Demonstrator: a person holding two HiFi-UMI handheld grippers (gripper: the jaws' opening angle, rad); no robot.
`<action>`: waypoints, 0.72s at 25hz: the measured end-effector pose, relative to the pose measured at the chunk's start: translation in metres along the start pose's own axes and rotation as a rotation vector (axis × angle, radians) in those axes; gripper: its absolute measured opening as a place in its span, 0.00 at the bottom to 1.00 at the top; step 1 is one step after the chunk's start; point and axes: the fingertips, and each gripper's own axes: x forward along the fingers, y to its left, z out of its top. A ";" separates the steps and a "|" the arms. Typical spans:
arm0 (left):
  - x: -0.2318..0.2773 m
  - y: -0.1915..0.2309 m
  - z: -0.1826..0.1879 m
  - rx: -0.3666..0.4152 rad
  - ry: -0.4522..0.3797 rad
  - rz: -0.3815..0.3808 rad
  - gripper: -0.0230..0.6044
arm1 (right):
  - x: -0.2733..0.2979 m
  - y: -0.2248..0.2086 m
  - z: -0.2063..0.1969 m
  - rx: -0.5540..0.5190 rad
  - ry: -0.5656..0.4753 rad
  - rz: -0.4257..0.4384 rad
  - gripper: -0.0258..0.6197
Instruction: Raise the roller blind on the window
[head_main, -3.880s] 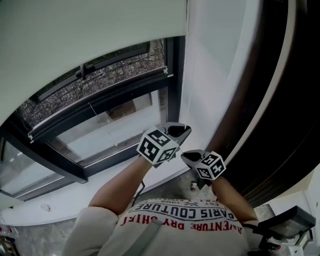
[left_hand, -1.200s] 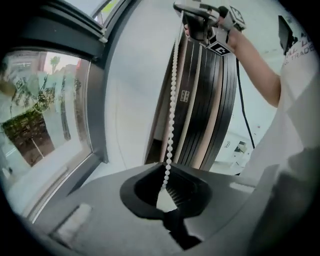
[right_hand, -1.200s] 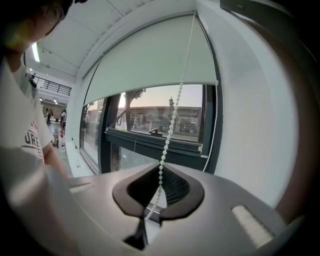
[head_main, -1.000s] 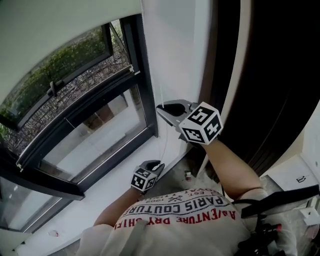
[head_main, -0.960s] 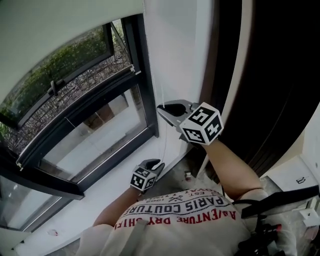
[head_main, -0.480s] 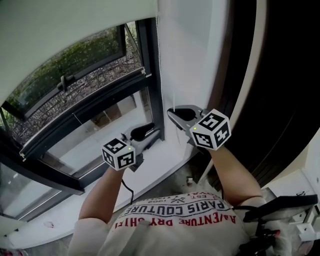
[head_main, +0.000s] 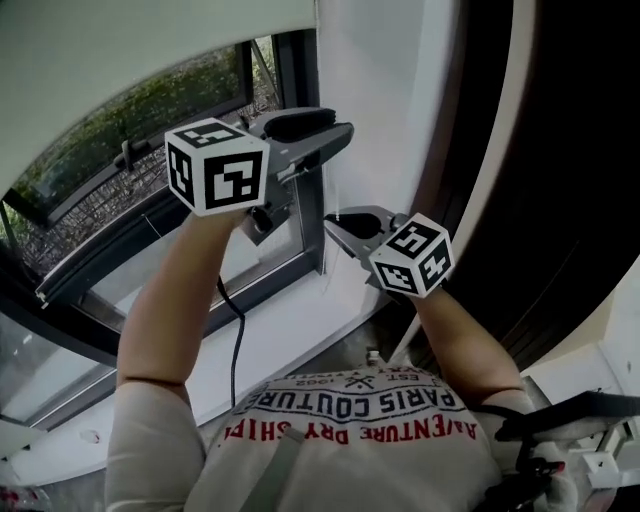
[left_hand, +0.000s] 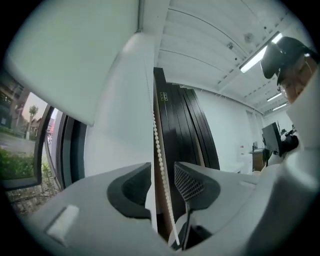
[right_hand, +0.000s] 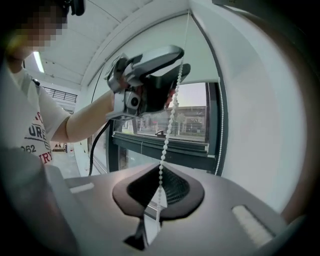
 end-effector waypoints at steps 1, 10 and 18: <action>0.003 0.000 0.009 -0.005 -0.006 -0.009 0.28 | 0.000 0.001 0.001 -0.008 0.000 0.000 0.05; 0.009 0.010 0.045 -0.016 -0.040 -0.027 0.13 | 0.003 0.000 0.000 -0.018 0.024 0.011 0.05; 0.014 0.007 0.041 -0.048 -0.038 -0.084 0.11 | 0.003 0.001 -0.003 -0.016 0.037 0.011 0.05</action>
